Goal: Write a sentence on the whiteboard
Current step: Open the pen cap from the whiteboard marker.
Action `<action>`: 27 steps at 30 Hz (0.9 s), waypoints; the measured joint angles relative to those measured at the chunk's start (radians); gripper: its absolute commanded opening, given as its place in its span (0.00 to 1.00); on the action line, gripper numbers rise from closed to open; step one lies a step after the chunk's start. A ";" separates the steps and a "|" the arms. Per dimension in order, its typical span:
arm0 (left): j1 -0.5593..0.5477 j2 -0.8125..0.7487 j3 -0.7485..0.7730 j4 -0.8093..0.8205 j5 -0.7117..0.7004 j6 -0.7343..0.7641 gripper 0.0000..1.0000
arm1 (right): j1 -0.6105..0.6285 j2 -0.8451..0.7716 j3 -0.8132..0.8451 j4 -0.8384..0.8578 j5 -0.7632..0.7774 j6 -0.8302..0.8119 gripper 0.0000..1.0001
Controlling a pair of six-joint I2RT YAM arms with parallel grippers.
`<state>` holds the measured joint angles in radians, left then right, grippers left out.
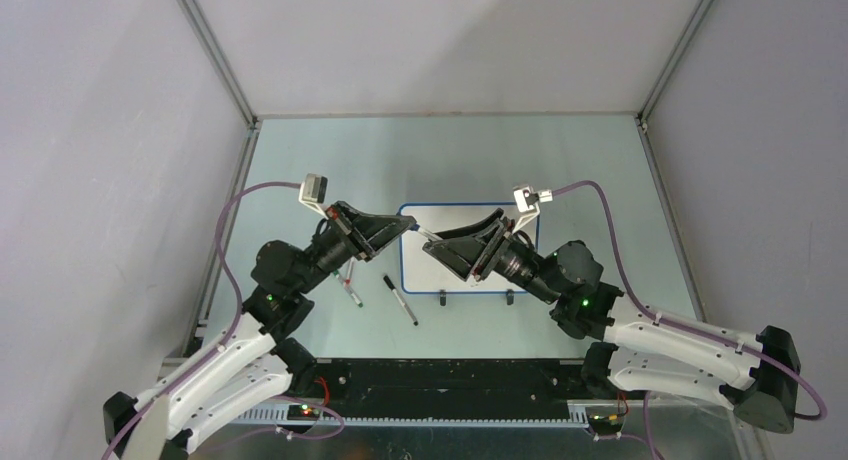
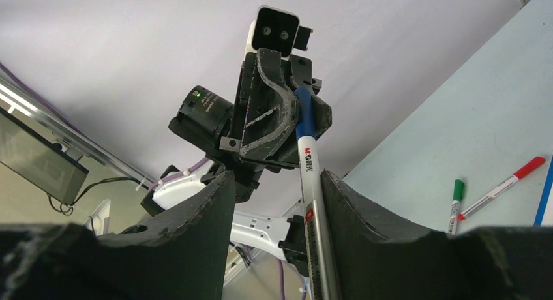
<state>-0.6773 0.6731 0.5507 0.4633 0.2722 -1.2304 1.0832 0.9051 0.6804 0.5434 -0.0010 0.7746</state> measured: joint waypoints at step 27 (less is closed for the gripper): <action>0.038 -0.008 0.003 -0.021 0.051 -0.008 0.00 | -0.012 -0.006 0.000 -0.059 0.002 0.009 0.00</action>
<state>-0.6392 0.6647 0.5541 0.4423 0.3233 -1.2388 1.0714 0.8986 0.6804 0.4847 0.0010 0.7837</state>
